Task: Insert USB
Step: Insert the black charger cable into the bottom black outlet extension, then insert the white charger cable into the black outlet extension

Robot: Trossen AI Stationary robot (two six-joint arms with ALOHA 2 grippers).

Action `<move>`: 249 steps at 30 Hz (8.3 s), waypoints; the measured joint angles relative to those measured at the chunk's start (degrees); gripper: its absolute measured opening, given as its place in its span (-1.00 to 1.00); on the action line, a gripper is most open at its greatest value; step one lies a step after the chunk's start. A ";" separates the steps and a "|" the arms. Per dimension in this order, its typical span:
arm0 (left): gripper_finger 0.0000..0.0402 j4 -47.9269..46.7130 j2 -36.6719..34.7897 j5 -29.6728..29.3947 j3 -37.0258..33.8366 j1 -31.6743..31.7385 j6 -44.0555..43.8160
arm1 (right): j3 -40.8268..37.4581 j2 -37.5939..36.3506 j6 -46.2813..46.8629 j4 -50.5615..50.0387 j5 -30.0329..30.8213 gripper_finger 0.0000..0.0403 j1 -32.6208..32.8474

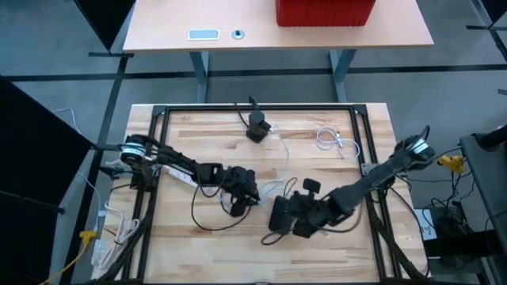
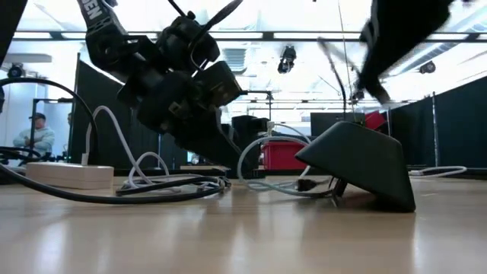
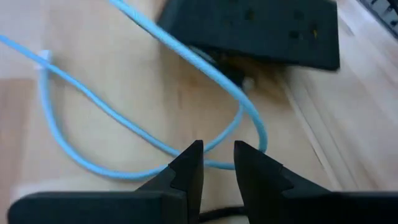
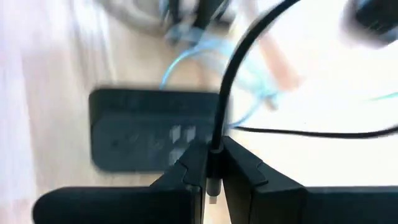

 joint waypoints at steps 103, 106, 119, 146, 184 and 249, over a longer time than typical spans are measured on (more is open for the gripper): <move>-0.67 24.58 10.14 -20.63 0.61 -8.05 -5.94 | -40.47 26.92 -46.68 134.08 20.11 -0.91 5.81; -0.67 25.68 10.25 -19.34 0.59 -8.51 -4.61 | -40.47 26.92 -46.41 134.09 19.76 -0.91 5.79; -0.67 24.66 11.54 -18.57 1.25 -8.57 -3.67 | -40.69 26.88 -43.47 132.59 14.73 -0.91 4.94; -0.67 22.56 14.03 -18.47 4.59 -8.55 -3.80 | -41.93 26.68 -36.36 126.84 7.60 -0.91 2.02; -0.67 6.98 3.77 -18.48 2.34 -13.11 -7.68 | -17.60 -20.52 17.66 -3.83 -8.13 0.34 2.76; -0.67 5.98 1.47 -18.49 2.23 -19.58 -8.90 | -12.14 6.50 -1.89 -7.06 -15.89 -0.57 -84.77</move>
